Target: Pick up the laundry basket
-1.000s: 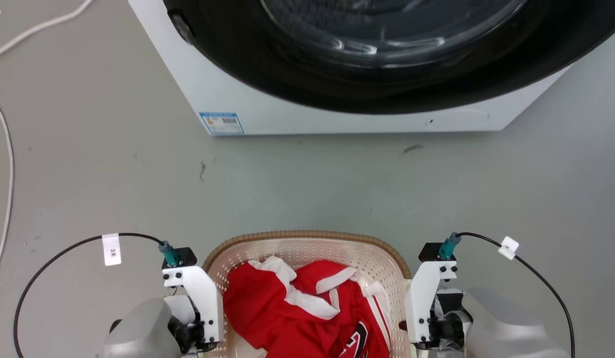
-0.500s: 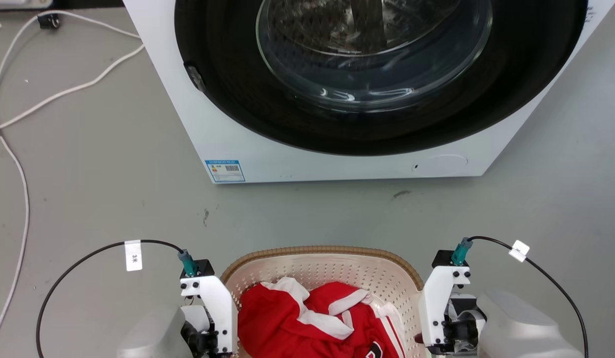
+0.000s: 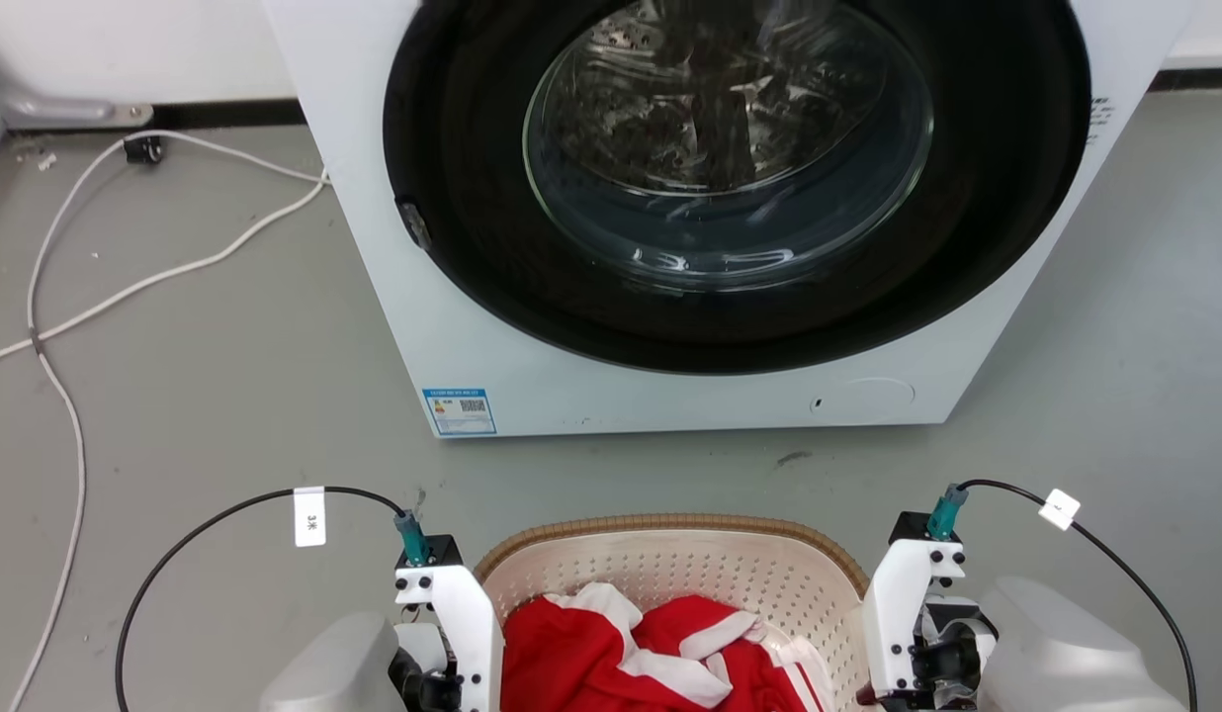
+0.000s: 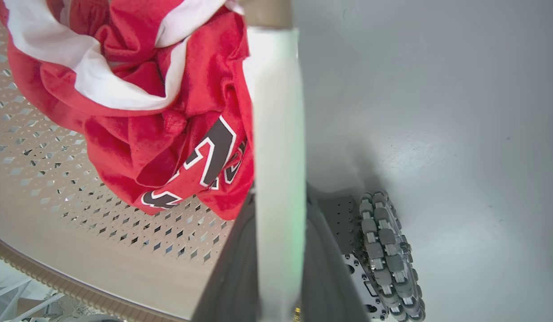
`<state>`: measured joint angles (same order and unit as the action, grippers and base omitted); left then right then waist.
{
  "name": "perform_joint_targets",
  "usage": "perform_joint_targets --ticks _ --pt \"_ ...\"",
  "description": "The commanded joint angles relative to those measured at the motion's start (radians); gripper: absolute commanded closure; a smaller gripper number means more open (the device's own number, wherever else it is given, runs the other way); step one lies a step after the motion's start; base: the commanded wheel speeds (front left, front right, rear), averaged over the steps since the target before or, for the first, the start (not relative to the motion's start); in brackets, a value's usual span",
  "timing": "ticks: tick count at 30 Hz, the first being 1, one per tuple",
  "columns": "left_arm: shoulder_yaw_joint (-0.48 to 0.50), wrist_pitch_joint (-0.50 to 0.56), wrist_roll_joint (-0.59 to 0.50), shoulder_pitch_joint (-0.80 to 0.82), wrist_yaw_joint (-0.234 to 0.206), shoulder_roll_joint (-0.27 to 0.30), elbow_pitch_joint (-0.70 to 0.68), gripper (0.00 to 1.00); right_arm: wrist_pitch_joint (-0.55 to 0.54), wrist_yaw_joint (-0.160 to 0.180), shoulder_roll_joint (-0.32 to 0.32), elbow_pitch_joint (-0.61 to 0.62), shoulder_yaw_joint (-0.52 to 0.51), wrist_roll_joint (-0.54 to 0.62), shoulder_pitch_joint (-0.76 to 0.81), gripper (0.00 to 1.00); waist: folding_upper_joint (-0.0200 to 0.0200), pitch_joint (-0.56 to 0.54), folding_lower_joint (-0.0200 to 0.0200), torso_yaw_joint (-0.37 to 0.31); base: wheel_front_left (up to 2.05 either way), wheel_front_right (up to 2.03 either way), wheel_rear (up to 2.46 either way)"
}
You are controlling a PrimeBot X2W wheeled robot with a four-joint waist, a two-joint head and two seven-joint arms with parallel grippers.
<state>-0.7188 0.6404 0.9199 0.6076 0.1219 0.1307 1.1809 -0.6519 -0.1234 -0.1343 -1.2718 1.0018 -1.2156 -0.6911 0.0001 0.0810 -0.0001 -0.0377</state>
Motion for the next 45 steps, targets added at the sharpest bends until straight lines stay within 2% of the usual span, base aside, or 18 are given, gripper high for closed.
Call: perform_joint_targets --ticks 1,11,18,33,45 --pt "-0.007 0.013 0.012 -0.001 0.016 -0.032 -0.019 1.00 -0.006 -0.013 0.015 0.007 -0.002 -0.011 0.009 1.00 -0.0001 -0.017 0.0001 -0.004 0.00 0.00 0.00" --pt "-0.037 0.092 0.043 0.079 0.016 -0.022 -0.002 1.00 -0.114 -0.011 -0.008 -0.008 -0.012 -0.027 -0.049 1.00 -0.0001 -0.050 0.0001 -0.014 0.00 0.00 0.00" --pt "-0.057 0.137 0.067 0.111 0.016 -0.044 0.019 1.00 -0.170 -0.009 -0.017 -0.013 0.000 -0.010 -0.073 1.00 -0.0001 -0.078 0.0001 -0.003 0.00 0.00 0.00" --pt "-0.078 0.168 0.105 0.051 0.016 -0.077 0.052 1.00 -0.195 -0.009 -0.005 -0.012 -0.015 -0.013 -0.004 1.00 -0.0001 -0.127 0.0001 0.013 0.00 0.00 0.00" --pt "-0.096 0.158 0.116 0.069 0.016 -0.084 0.056 1.00 -0.187 -0.009 0.001 -0.012 -0.032 0.000 -0.021 1.00 -0.0001 -0.125 0.0001 0.013 0.00 0.00 0.00"
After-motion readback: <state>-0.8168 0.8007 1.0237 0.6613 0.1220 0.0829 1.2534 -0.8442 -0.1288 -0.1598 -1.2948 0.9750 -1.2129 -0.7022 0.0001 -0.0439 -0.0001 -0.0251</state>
